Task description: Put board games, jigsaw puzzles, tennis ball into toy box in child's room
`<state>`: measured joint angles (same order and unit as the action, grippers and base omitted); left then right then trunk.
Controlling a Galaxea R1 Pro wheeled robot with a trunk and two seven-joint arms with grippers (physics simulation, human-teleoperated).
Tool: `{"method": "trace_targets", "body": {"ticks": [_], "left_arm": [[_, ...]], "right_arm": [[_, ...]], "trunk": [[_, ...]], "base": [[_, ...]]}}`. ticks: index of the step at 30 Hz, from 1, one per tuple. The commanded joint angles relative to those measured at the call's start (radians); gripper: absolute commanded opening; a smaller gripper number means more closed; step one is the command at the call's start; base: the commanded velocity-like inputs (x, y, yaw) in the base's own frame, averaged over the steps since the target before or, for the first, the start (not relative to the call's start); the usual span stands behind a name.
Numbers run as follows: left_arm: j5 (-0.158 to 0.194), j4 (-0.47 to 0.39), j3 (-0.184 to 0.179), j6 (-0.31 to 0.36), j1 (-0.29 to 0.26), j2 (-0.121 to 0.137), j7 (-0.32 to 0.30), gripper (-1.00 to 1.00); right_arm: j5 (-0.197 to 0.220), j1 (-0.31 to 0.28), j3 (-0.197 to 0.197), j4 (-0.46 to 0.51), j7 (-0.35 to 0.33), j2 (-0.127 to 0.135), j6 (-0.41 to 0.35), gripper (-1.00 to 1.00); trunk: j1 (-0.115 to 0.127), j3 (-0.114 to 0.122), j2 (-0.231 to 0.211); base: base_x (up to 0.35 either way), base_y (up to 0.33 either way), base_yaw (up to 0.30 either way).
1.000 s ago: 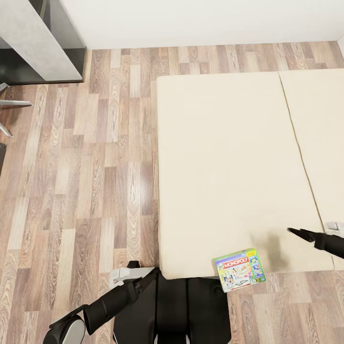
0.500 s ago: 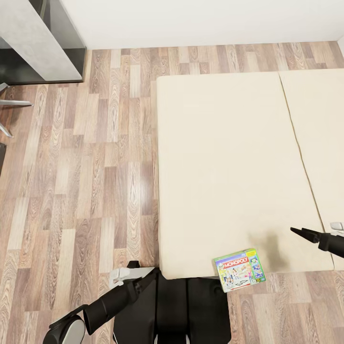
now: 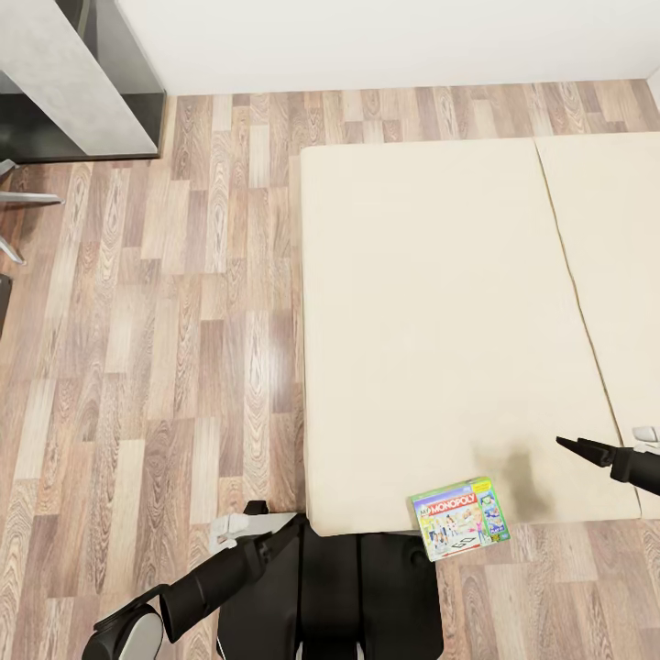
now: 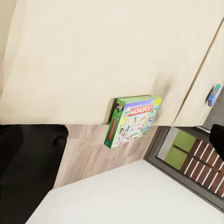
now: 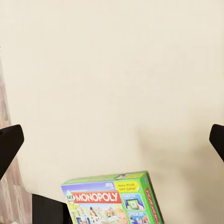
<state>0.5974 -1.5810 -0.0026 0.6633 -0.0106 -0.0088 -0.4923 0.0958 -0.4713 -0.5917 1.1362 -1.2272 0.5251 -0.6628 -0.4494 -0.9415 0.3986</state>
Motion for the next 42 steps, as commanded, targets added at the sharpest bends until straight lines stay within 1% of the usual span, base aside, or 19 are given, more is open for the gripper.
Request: {"method": "trace_targets", "body": {"ticks": [1, 14, 42], "left_arm": [[0.005, -0.001, 0.001, 0.007, 0.000, 0.000, 0.000, 1.00], [0.005, -0.001, 0.001, 0.007, 0.000, 0.000, 0.000, 1.00], [0.005, -0.001, 0.001, 0.007, 0.000, 0.000, 0.000, 1.00]], "right_arm": [[0.003, 0.000, 0.000, 0.003, -0.002, 0.000, -0.009, 1.00], [0.002, 0.000, 0.002, 0.015, -0.003, 0.000, -0.012, 1.00], [-0.001, 0.000, 0.002, 0.018, -0.003, -0.003, -0.014, 1.00]], "trunk": [[-0.001, 0.000, 0.001], [-0.001, 0.015, 0.001], [-0.001, 0.058, 0.001]], "base": [[0.000, 0.000, 0.000], [0.000, 0.000, 0.000], [0.000, 0.000, 0.000]]}}
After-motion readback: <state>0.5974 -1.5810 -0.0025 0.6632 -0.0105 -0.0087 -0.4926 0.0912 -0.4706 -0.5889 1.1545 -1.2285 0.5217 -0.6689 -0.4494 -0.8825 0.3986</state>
